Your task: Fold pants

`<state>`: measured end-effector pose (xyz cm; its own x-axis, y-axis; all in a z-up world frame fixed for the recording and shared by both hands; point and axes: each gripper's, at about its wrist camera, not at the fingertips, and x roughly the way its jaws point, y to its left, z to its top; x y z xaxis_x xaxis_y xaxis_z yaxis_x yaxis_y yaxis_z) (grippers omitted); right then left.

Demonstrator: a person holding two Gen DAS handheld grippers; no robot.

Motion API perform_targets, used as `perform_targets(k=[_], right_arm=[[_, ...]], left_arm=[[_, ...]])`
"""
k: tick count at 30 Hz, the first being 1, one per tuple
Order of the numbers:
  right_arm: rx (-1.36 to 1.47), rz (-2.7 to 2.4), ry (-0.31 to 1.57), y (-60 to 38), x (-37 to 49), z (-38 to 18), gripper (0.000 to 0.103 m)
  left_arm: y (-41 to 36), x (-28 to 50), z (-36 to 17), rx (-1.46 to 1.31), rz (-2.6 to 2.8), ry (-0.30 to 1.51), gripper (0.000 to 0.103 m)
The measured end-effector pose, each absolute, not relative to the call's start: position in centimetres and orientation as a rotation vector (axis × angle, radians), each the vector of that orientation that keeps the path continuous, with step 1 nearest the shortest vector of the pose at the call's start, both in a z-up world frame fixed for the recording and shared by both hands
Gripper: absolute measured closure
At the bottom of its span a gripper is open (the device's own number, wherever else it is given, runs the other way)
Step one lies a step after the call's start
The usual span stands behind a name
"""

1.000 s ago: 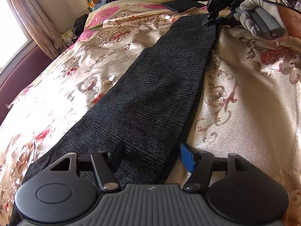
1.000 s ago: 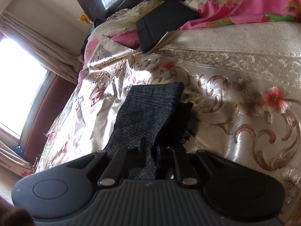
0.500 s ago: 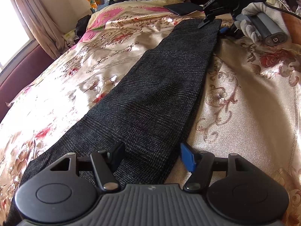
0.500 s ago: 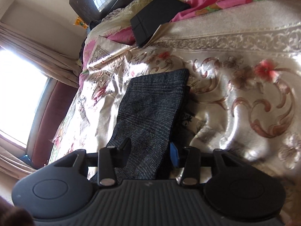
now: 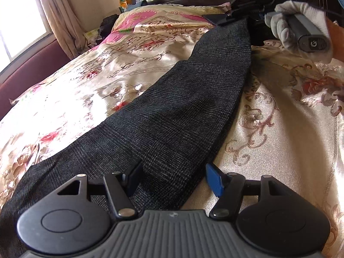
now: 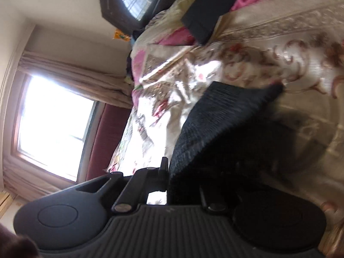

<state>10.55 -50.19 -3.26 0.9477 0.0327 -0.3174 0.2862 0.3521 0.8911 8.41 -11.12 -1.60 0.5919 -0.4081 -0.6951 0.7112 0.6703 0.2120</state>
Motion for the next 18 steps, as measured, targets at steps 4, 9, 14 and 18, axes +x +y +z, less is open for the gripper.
perform_targets(k=[4, 9, 14, 18], right_arm=[[1.079, 0.000, 0.369, -44.2, 13.5, 1.6, 0.094], [0.863, 0.184, 0.511, -32.5, 17.5, 4.3, 0.094], [0.701, 0.371, 0.629, -19.7, 20.3, 4.4, 0.094], [0.421, 0.490, 0.655, -10.0, 20.7, 5.0, 0.094]], left_arm=[[-8.7, 7.7, -0.9, 0.444, -0.646, 0.650, 0.025], [-3.4, 6.9, -0.1, 0.361, -0.551, 0.653, 0.025], [2.3, 6.2, 0.4, 0.290, -0.419, 0.663, 0.025], [6.1, 5.9, 0.9, 0.221, -0.313, 0.666, 0.025]])
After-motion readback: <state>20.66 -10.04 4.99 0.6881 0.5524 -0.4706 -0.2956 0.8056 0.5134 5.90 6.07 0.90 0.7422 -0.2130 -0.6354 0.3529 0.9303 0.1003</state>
